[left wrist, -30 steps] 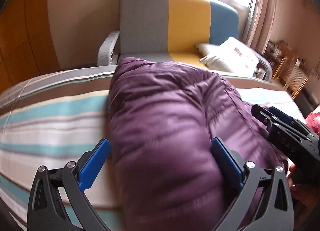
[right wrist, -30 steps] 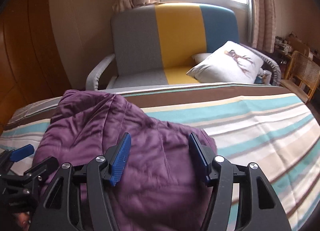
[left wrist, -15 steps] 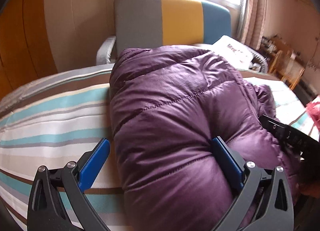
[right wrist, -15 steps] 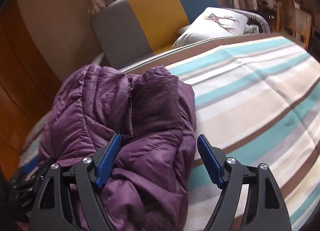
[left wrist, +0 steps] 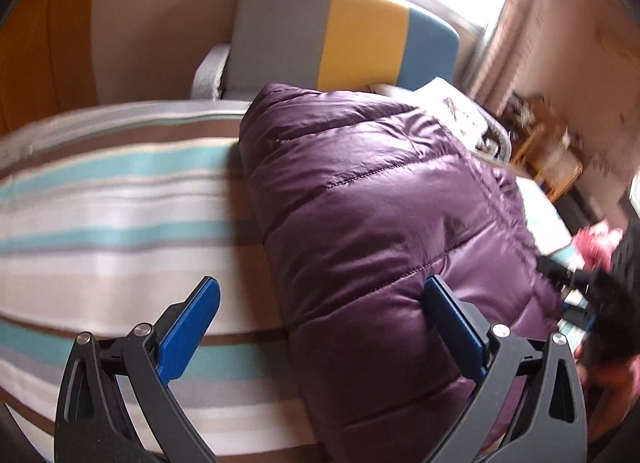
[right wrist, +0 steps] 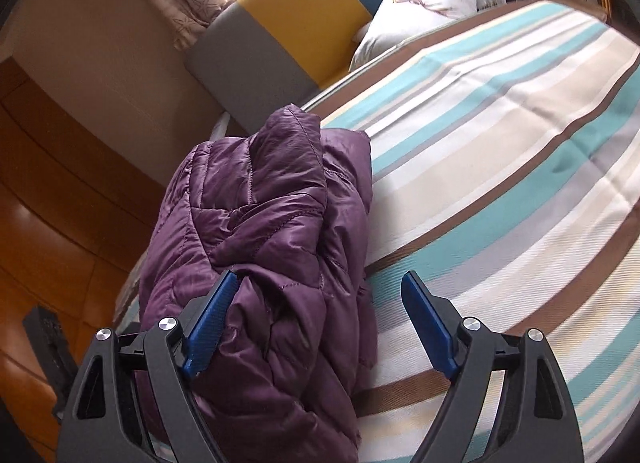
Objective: Fold large clothes
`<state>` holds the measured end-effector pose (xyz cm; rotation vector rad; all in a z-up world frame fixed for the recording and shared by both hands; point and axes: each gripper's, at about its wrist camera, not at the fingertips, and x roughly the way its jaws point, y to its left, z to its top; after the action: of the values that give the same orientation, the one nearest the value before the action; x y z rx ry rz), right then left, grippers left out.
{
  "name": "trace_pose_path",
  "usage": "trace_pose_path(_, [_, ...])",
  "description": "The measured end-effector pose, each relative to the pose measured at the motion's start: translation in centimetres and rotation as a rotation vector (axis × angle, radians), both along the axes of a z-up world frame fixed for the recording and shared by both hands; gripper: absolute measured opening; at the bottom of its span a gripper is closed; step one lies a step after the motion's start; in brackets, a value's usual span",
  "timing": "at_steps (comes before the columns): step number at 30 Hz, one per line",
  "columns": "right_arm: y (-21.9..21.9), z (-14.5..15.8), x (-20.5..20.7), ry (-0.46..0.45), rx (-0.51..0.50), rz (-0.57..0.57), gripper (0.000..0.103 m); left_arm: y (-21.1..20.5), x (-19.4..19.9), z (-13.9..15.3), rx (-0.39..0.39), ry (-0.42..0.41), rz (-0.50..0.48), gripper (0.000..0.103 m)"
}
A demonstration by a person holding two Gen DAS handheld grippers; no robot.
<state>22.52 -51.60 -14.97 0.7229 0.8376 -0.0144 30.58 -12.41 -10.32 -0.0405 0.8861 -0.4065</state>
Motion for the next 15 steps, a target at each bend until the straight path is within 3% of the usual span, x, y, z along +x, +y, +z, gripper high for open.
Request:
trace_pose_path(3, [-0.5,-1.1,1.5,0.031,0.059,0.001,0.083,0.2,0.7,0.3,-0.008,0.023,-0.017,0.101])
trace_pose_path(7, [-0.9,-3.0,3.2,0.069,0.148,0.004,0.082,0.1,2.2,-0.6,-0.085,0.109,-0.043,0.101])
trace_pose_path(9, [-0.8,-3.4,3.4,0.049,0.170,0.009,0.070,-0.1,2.6,-1.1,-0.104,0.133,-0.052,0.101])
trace_pose_path(15, [0.4,-3.3,3.7,0.049,0.104,0.056,0.056,-1.2,3.3,-2.3,-0.125,0.172,-0.089,0.101])
